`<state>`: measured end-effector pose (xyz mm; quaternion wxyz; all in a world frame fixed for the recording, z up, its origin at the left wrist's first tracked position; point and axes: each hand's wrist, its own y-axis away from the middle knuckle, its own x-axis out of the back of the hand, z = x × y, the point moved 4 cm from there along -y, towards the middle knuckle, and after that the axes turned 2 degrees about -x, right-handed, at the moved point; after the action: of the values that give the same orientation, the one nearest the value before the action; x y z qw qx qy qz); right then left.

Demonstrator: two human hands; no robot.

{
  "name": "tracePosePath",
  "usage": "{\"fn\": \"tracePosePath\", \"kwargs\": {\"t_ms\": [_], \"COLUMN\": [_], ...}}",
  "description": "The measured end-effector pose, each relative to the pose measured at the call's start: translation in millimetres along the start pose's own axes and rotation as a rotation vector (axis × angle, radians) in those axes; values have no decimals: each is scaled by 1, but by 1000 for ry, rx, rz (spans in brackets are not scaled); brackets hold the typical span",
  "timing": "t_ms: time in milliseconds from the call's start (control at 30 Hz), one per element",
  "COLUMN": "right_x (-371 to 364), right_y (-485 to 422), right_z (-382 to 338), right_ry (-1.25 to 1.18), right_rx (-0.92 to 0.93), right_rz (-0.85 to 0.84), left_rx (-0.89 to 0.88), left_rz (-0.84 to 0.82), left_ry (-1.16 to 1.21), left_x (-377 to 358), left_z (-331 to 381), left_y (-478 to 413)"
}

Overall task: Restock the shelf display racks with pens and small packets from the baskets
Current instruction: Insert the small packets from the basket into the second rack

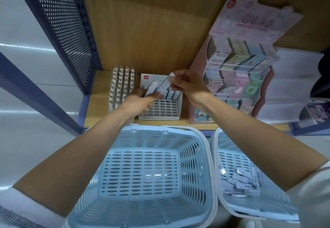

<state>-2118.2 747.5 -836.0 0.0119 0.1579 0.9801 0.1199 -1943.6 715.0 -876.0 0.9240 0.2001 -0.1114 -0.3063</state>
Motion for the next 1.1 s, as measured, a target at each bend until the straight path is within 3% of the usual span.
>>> {"fn": "tracePosePath", "kwargs": {"t_ms": [100,200,333,500,1100], "right_x": [4,15,10,-1,-8], "right_y": [-6,-17,-23,-34,-53], "right_z": [-4,9,46,64,69], "right_ry": [95,238,548,741,999], "right_rx": [73,116,117,187,340], "right_rz": [31,140,146,190,134], "left_rx": [-45,-79,-117,-183,-170], "left_rz": [-42,69,101,110,95], "left_ry": [69,79,-3,-87,22], "left_x": [5,18,29,32,38], "left_z": [1,-2,-2,6,4], "left_y": [-3,-9,-14,-18,-17]}}
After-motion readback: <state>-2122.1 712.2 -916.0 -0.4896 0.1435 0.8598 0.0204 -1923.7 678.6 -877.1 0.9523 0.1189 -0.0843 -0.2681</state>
